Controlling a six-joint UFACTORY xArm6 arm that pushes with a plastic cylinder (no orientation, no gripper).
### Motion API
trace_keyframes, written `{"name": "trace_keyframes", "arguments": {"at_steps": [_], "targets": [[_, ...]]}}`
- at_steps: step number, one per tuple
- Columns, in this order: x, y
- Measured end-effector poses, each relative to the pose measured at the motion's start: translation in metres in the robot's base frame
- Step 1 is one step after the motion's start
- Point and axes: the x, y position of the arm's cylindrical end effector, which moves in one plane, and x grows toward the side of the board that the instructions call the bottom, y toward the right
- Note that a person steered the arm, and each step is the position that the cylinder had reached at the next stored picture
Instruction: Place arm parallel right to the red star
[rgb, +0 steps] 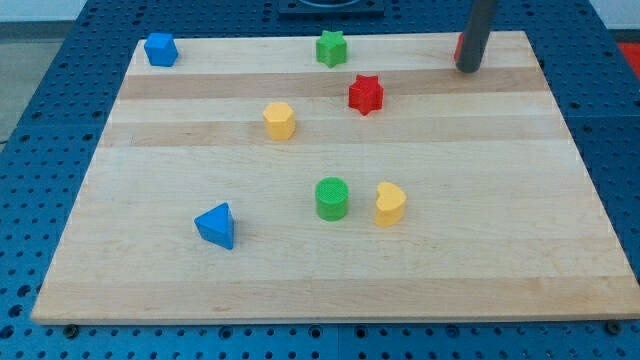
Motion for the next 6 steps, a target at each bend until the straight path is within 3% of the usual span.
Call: {"name": "trace_keyframes", "arguments": {"at_steps": [2, 6], "targets": [[-0.007, 0.015], [0.075, -0.002]]}}
